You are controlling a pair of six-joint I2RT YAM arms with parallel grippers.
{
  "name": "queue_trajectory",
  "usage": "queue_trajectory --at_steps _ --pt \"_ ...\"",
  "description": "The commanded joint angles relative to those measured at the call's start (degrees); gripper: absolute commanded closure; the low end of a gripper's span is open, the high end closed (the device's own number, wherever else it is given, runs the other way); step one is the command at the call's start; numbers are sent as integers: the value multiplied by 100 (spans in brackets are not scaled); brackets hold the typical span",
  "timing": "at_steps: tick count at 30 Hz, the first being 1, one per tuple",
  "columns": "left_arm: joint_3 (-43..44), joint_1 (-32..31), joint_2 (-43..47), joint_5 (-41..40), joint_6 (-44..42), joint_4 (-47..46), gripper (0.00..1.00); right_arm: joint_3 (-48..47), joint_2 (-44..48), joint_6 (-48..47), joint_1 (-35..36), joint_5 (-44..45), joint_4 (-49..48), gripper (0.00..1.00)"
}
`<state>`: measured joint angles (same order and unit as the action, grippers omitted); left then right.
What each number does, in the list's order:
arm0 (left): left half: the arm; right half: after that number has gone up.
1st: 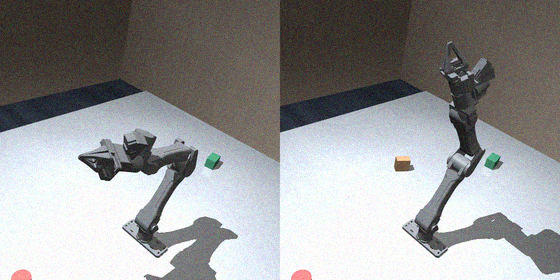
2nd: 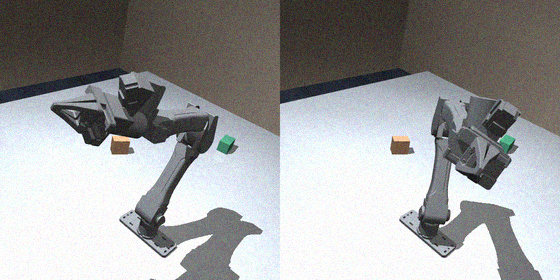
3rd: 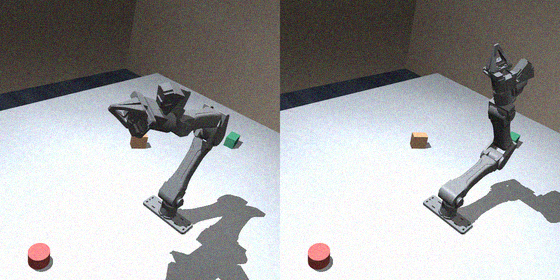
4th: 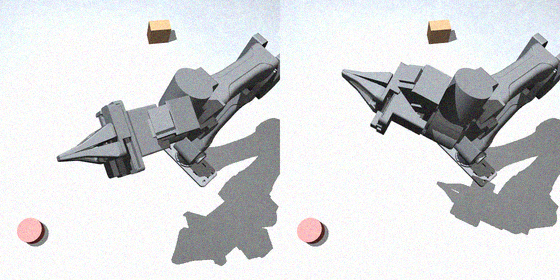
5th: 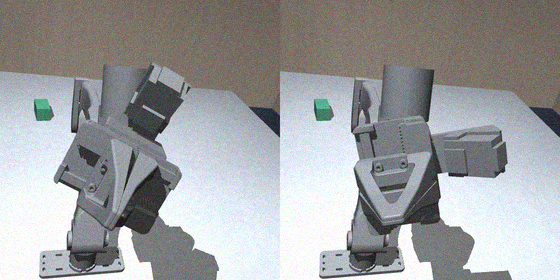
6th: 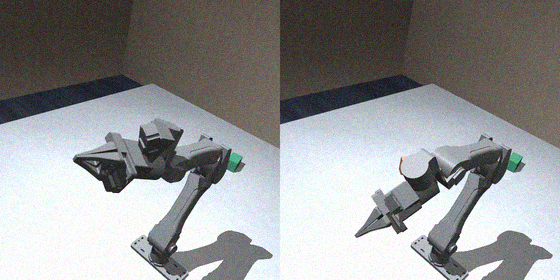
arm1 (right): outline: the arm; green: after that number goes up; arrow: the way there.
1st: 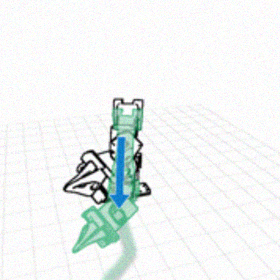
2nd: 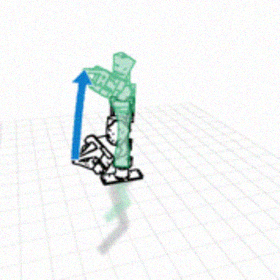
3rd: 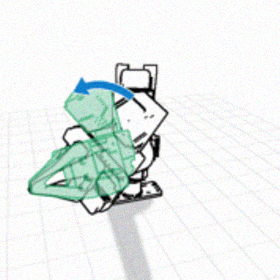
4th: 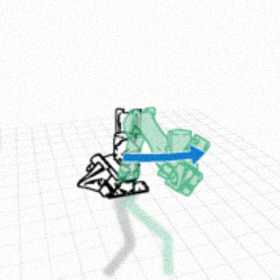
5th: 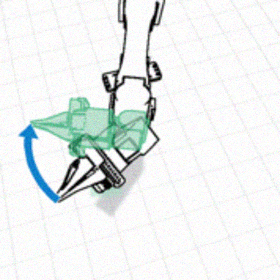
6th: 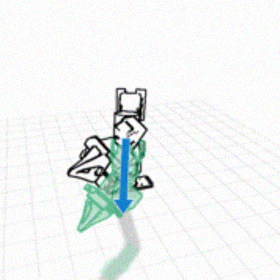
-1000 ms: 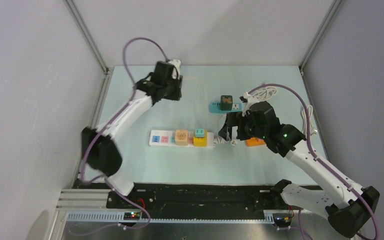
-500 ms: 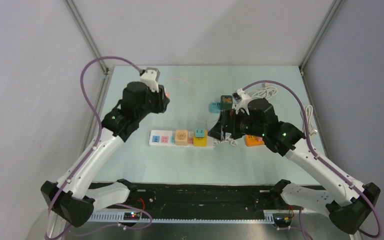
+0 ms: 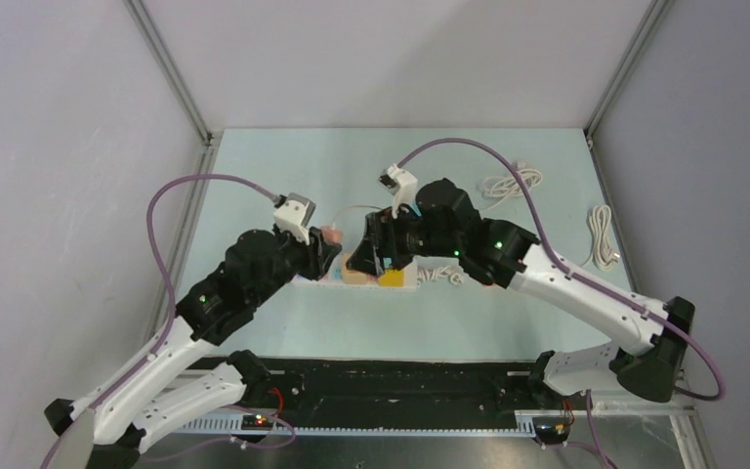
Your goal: Insert the plug
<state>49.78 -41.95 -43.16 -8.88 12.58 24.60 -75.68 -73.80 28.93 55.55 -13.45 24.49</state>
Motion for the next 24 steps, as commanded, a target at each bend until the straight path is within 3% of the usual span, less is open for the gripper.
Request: queue_trajectory --at_steps 1,9,17,24 --pt "-260 -417 393 -295 139 -297 87 -650 -368 -3 144 122 -102 31" --pt "-702 -764 1050 -215 -233 -527 85 -1129 -586 145 184 593 191 18" --pt "-881 -1003 1326 -211 -567 -847 83 -1894 -1258 -105 351 516 1042 21" --pt "-797 -1092 1328 -382 -621 -858 83 -2202 -1632 -55 399 649 1185 26"
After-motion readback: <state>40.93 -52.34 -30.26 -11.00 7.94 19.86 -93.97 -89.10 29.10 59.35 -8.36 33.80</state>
